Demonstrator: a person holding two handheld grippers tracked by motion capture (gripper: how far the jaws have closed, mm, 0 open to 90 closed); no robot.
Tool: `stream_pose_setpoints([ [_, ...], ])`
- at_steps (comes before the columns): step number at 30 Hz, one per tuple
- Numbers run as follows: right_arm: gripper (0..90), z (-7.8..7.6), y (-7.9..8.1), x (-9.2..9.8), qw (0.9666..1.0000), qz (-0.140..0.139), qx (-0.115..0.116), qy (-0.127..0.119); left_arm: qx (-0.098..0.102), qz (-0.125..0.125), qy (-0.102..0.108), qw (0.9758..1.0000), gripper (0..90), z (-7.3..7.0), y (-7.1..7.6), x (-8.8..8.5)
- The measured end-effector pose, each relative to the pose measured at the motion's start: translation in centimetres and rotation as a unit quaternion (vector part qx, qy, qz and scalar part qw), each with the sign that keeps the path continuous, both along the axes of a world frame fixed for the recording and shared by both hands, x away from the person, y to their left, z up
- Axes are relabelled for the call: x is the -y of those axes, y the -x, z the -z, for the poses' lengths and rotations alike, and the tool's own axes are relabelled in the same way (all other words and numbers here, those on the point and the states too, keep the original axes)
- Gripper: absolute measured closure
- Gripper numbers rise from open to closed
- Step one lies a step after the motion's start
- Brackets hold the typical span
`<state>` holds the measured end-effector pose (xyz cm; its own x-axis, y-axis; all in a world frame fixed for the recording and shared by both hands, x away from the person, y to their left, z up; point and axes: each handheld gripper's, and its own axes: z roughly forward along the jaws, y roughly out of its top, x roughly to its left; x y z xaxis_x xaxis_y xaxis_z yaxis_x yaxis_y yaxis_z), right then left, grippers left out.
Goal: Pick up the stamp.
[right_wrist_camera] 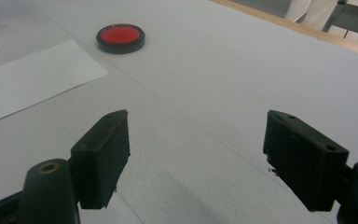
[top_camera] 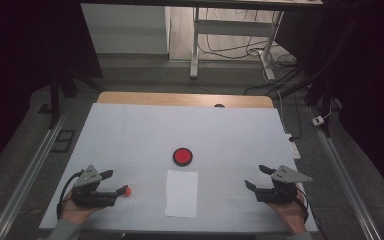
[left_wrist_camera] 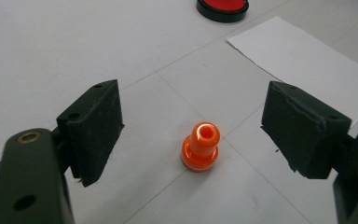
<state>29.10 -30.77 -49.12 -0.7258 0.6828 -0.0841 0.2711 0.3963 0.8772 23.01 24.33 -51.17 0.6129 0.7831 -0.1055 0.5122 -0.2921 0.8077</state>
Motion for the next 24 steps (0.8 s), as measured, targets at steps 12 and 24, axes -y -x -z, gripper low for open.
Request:
stream_pose_setpoints([
  [12,24.7,0.15,-0.02,-0.39,0.9999,-0.006,0.0,0.01,0.003,0.0,0.006,1.0,21.2,-0.22,-0.04,-0.07],
  [24,26.4,0.2,0.11,-0.74,0.9998,-0.002,0.001,0.022,0.007,0.006,0.012,0.9999,22.7,-0.98,-0.1,0.18],
])
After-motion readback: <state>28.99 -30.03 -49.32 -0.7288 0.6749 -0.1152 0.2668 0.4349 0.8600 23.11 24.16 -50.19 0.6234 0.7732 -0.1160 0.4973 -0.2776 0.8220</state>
